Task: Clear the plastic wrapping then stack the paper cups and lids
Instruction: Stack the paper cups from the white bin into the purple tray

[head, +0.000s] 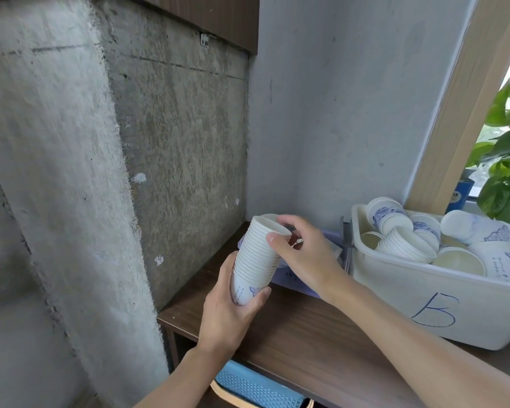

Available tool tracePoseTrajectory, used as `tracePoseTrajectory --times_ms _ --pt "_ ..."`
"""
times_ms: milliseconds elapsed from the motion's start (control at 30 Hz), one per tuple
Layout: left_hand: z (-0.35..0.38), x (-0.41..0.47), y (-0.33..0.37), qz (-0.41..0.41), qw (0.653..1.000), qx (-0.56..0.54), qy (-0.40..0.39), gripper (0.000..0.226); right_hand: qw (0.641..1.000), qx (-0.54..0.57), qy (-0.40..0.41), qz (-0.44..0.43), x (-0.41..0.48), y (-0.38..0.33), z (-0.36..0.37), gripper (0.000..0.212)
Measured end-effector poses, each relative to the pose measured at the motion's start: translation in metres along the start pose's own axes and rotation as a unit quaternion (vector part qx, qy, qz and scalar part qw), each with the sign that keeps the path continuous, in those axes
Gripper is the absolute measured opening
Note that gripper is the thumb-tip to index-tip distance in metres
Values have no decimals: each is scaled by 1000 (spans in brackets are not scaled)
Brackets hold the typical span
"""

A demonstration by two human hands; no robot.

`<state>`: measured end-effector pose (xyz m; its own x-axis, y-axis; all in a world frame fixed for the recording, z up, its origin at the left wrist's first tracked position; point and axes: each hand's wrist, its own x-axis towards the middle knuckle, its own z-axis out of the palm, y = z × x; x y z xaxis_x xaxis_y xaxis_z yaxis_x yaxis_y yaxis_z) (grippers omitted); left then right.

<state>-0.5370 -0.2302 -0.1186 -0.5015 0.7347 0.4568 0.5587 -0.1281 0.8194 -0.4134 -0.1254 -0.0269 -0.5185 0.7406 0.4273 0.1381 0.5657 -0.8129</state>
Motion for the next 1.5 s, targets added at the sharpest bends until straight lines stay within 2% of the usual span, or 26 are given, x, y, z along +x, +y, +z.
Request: tracePoseTrajectory --times_ms 100,200,333,467,633,767,1067,1300,1500 --pt "-6 5 -10 -28 999 26 15 69 999 -32 -10 -1 7 6 0 24" --pt "-4 8 -15 -47 996 43 60 65 995 -100 18 5 26 24 3 28" --pt "1 8 -18 -57 994 47 80 65 985 -171 32 11 52 48 8 37" --pt "1 9 -22 -64 993 55 83 68 979 -205 6 17 74 68 18 43" --pt "1 9 -21 -72 993 49 85 67 966 -252 -23 44 86 79 29 36" --pt "2 9 -20 -75 992 53 83 67 973 -225 -18 42 89 81 33 34" --pt "1 8 -18 -77 992 60 86 64 980 -180 81 -5 75 57 12 12" --pt "2 6 -17 -89 991 59 87 48 983 -77 145 -82 61 8 -12 12" --pt "-1 3 -13 -76 993 62 72 47 981 -47 147 -117 48 -17 -24 11"
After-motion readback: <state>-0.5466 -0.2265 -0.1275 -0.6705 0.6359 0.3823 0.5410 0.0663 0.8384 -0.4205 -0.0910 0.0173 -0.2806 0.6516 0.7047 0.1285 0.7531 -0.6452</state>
